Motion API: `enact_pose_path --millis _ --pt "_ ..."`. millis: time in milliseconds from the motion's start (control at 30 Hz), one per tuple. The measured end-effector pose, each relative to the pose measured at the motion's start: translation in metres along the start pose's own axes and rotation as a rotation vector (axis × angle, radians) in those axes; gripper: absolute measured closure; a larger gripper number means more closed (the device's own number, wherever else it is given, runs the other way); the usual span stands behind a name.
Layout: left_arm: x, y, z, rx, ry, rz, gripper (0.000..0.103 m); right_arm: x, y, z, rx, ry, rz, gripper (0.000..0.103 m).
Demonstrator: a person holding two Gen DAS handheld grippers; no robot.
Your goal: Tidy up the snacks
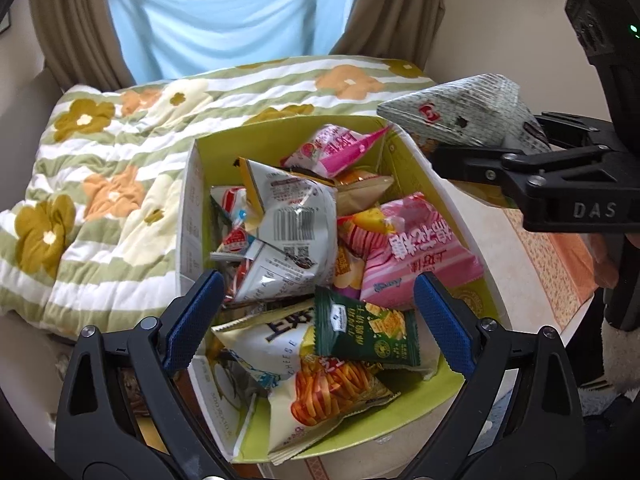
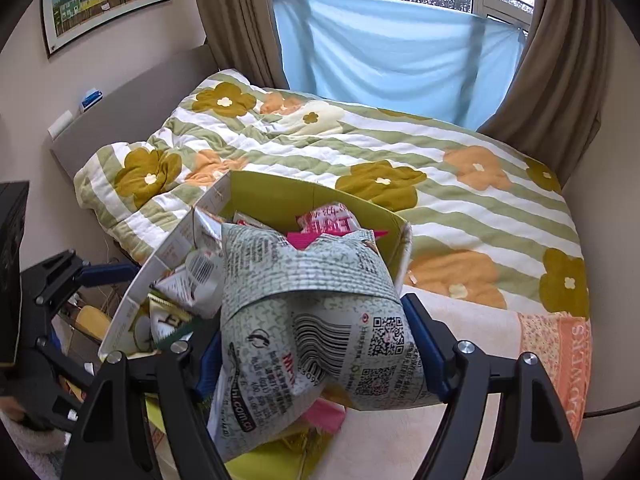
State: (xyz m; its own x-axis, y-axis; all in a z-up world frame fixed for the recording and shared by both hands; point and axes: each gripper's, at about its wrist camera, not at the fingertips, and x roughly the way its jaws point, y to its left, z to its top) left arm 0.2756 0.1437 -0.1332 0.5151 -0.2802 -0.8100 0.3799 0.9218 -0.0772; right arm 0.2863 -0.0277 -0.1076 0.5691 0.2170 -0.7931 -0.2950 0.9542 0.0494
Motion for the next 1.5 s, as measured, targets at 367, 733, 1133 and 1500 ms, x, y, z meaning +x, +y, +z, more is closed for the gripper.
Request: enact_pose_path --millis 367,733,1133,1500 --pt "0.002 0.021 0.006 -0.057 0.012 0.010 0.008 0.023 -0.001 0.020 0.043 -0.004 0.038 0.013" --pt "-0.012 0.028 -0.006 -0.050 0.006 0.002 0.008 -0.002 0.007 0.003 0.079 -0.031 -0.009 0.013" --pt "-0.079 -0.010 -0.016 -0.011 -0.108 0.079 0.008 -0.069 0.016 -0.025 0.090 -0.118 -0.061 0.013" --pt "-0.191 -0.105 -0.063 -0.081 -0.343 0.159 0.000 -0.196 0.004 -0.103 0.088 -0.282 -0.179 0.013"
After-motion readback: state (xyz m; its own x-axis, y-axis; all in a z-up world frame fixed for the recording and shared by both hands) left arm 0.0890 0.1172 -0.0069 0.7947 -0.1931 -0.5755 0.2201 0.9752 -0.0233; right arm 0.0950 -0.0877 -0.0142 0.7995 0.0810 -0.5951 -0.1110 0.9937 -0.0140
